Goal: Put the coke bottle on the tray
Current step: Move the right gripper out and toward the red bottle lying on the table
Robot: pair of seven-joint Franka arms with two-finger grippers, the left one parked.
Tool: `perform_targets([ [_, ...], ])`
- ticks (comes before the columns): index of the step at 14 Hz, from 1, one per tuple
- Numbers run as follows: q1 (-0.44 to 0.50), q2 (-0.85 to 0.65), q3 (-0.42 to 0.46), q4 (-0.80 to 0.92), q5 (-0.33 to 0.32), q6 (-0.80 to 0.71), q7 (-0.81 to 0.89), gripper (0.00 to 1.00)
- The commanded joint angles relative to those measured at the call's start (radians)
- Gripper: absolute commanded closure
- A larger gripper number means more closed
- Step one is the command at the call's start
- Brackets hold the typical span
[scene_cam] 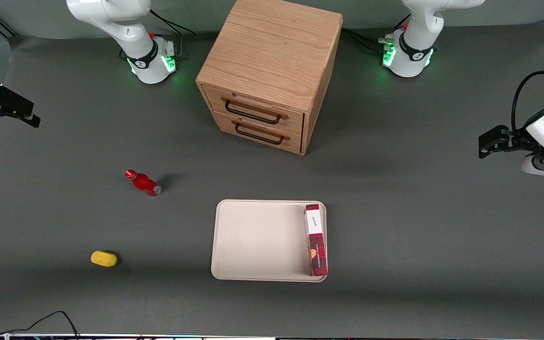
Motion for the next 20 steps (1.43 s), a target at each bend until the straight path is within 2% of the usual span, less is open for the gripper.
perform_targets([
  [1, 0.004, -0.052, 0.02, -0.075, -0.007, 0.02, 0.022, 0.01],
  [12, 0.002, -0.081, 0.025, -0.151, -0.007, 0.073, 0.023, 0.0],
  [16, 0.002, -0.205, 0.028, -0.472, 0.001, 0.33, 0.023, 0.01],
  [20, 0.004, -0.196, 0.057, -0.629, 0.006, 0.512, 0.031, 0.01],
])
